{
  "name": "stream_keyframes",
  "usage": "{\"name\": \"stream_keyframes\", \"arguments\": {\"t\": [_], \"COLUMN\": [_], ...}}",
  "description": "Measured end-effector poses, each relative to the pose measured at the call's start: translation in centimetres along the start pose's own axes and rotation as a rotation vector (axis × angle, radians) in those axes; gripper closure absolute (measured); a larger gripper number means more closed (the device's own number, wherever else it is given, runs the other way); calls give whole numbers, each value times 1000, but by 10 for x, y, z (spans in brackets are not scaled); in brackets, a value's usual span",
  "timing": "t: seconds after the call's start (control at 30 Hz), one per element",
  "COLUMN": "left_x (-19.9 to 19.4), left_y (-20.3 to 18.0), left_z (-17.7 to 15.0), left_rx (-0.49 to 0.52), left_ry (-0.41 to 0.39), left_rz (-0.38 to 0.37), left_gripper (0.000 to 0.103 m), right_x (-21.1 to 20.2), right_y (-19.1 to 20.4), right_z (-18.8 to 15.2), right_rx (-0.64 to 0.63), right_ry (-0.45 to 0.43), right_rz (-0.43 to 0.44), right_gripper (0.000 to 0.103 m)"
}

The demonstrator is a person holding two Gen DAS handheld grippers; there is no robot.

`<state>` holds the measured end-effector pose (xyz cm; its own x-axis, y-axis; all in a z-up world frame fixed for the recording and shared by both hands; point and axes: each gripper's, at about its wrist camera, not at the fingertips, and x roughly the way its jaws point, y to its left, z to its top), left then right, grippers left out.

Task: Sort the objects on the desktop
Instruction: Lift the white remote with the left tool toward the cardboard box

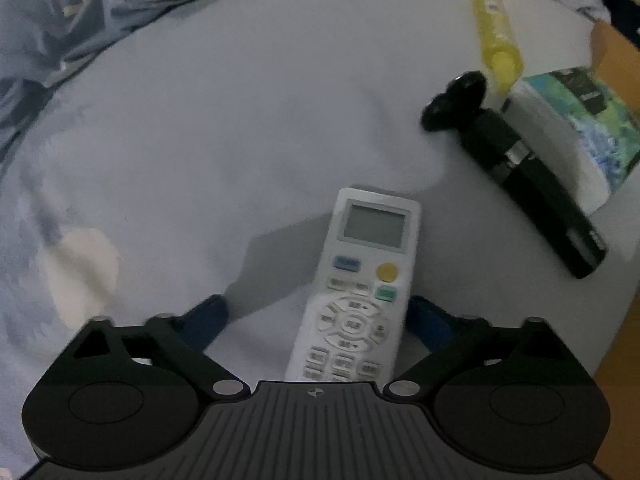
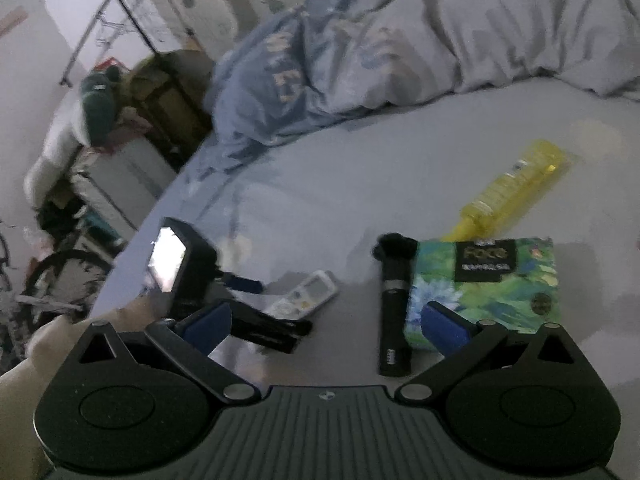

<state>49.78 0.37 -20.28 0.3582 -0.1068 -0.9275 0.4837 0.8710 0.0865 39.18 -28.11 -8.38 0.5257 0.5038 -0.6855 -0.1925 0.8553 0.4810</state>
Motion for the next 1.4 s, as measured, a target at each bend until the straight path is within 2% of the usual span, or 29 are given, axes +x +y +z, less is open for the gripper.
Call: {"name": "stream_keyframes", "arguments": {"t": [0.03, 0.17, 0.2, 0.43, 0.7, 0.93, 1.4], "left_x": [-2, -11, -12, -21, -37, -88, -190], "left_y": [1, -2, -3, -10, -6, -3, -29], "left_z": [-2, -7, -7, -6, -11, -22, -52], "left_rx": [-3, 2, 12, 36, -29, -67, -139], "left_ry": [-8, -23, -23, -28, -67, -140, -329], "left_rz": [-14, -54, -49, -28, 6, 39, 107], "left_gripper": [17, 46, 48, 50, 51, 52, 52], "right_x": [2, 10, 11, 16, 22, 22, -2], "right_y": [-2, -7, -6, -1, 0, 10, 40], "right_z": [0, -4, -5, -9, -12, -16, -25], "right_rx": [5, 13, 12, -7, -10, -37, -77], "right_ry": [5, 20, 23, 33, 42, 37, -19], "right_rz": [-19, -72, -73, -98, -135, -159, -106], "right_gripper": [0, 0, 0, 0, 0, 0, 0]}}
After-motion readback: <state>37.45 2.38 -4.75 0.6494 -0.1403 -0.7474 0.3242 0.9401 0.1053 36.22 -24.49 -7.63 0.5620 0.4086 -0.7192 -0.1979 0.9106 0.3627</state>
